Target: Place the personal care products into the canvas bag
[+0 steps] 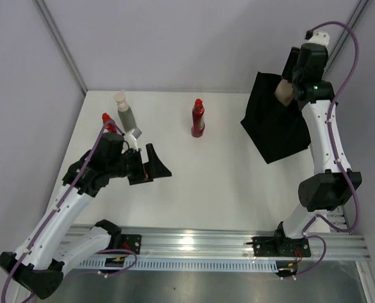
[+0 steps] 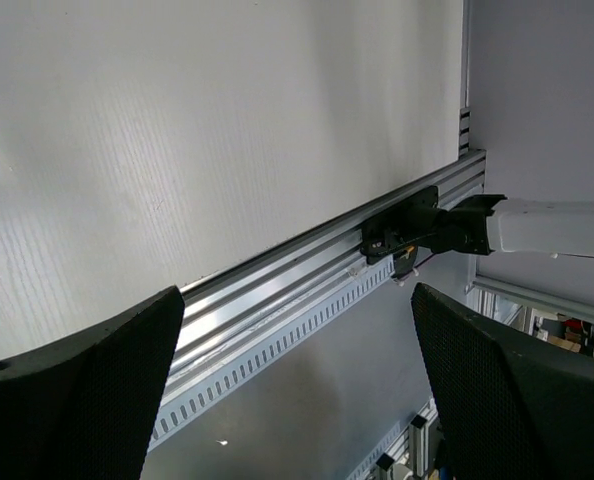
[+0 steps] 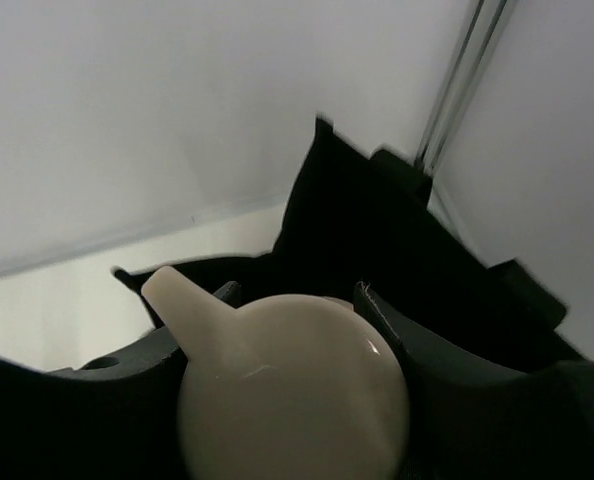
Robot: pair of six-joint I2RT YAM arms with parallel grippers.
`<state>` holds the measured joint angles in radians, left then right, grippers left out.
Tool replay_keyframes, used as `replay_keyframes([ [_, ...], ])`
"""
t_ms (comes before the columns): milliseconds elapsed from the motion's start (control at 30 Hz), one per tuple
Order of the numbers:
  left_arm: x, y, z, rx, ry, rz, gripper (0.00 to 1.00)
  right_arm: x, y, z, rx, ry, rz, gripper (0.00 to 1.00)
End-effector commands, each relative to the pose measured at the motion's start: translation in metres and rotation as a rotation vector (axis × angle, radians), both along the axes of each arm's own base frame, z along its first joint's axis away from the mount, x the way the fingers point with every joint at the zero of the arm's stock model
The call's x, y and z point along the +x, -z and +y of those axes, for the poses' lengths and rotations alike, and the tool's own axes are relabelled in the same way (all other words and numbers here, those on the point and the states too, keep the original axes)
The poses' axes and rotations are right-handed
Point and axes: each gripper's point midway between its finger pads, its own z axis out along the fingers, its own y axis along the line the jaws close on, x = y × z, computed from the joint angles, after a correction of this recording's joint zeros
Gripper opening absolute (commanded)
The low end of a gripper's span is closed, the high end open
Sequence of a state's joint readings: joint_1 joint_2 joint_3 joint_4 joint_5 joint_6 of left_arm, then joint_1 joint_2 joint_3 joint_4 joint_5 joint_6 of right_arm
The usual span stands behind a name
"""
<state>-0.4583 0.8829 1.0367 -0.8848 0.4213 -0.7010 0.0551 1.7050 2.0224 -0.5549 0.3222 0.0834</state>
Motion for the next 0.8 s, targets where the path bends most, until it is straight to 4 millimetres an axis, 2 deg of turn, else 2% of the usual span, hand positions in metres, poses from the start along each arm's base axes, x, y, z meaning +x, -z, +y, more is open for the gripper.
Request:
replay_keyframes([
  [0,-0.001,0.005,0.000,0.003,-0.017,0.029,0.99,-0.005,-0.053,-0.007,0.010,0.004,-0.226,0.00],
  [33,-0.002,0.006,0.000,0.007,-0.016,0.035,0.99,-0.005,-0.048,-0.010,0.008,0.012,-0.221,0.00],
  [67,-0.002,0.008,0.002,0.017,-0.020,0.041,0.99,-0.002,-0.029,-0.014,0.004,0.022,-0.183,0.00],
  [133,-0.003,0.008,0.003,0.024,-0.021,0.042,0.99,-0.002,-0.016,-0.018,0.007,0.029,-0.167,0.00],
  [167,-0.003,0.010,0.005,0.035,-0.028,0.049,0.99,-0.002,0.005,-0.020,0.009,0.031,-0.126,0.00],
  [233,-0.004,0.009,0.006,0.038,-0.036,0.050,0.99,-0.006,0.013,-0.019,0.017,0.026,-0.128,0.00],
  [267,-0.004,0.009,0.007,0.034,-0.045,0.050,0.99,-0.011,0.028,-0.033,0.023,0.055,-0.103,0.00],
  [300,-0.005,0.010,0.007,0.031,-0.044,0.055,0.99,-0.010,0.037,-0.034,0.025,0.056,-0.088,0.00],
  [400,-0.006,0.012,0.007,0.026,-0.050,0.059,0.99,-0.013,0.046,-0.033,0.037,0.041,-0.075,0.00],
  [667,-0.004,0.011,0.008,0.027,-0.062,0.056,0.99,-0.016,0.096,-0.036,0.033,0.062,0.058,0.00],
  [733,-0.004,0.011,0.007,0.025,-0.064,0.058,0.99,-0.018,0.103,-0.037,0.033,0.067,0.078,0.00],
  [767,-0.004,0.011,0.008,0.023,-0.068,0.058,0.99,-0.019,0.110,-0.037,0.035,0.069,0.093,0.03],
])
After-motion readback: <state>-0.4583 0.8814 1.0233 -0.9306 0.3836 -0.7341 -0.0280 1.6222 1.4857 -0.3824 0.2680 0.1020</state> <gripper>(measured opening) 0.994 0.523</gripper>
